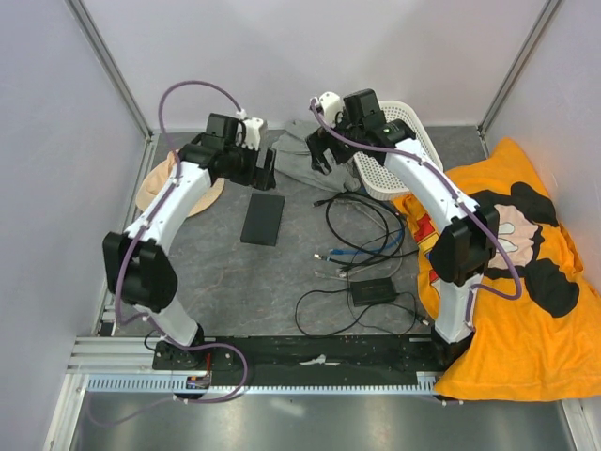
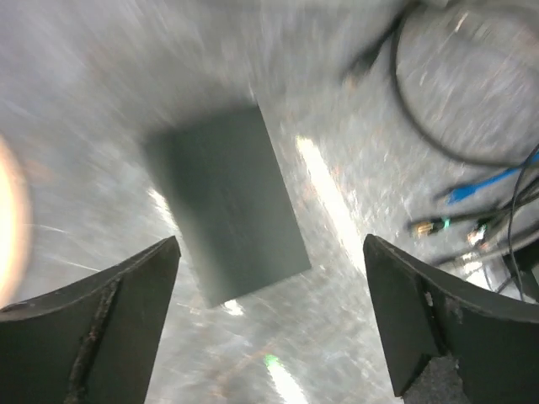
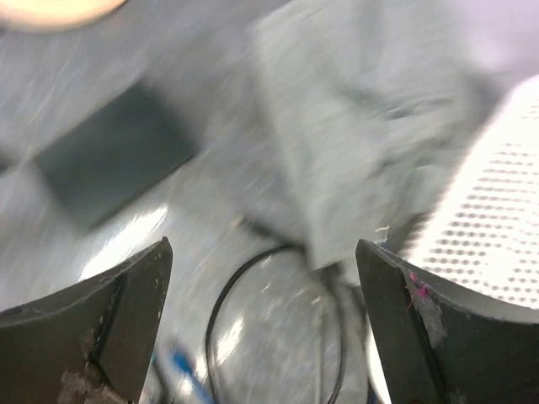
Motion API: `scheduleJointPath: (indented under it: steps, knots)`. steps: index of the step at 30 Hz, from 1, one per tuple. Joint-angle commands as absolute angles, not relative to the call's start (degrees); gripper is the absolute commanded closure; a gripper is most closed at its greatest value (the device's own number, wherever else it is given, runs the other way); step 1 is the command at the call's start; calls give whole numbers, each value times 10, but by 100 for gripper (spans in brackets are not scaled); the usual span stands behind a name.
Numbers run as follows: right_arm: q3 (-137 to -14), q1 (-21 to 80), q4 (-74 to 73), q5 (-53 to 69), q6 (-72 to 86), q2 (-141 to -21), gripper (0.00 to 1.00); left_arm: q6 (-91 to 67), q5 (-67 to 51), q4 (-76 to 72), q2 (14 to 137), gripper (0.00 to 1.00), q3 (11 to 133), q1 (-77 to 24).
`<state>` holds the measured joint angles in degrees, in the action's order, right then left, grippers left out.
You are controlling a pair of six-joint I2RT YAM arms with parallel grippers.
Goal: Pull the plug from the switch port
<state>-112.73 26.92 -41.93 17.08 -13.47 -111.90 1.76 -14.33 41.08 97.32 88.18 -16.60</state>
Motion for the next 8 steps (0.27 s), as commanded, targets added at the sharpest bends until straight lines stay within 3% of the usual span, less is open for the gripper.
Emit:
scheduleJointPath:
  steps: [1,5,8]
  knots:
    - [-1136,306,-279,-120,-13,-1107,2,73,-87,389,896,1,909,-159]
    - [-1118,341,-266,-242,-30,-1095,2,53,-67,236,799,1,770,-149]
    - [-1075,349,-262,-229,-38,-1073,2,42,-40,51,715,1,617,-149]
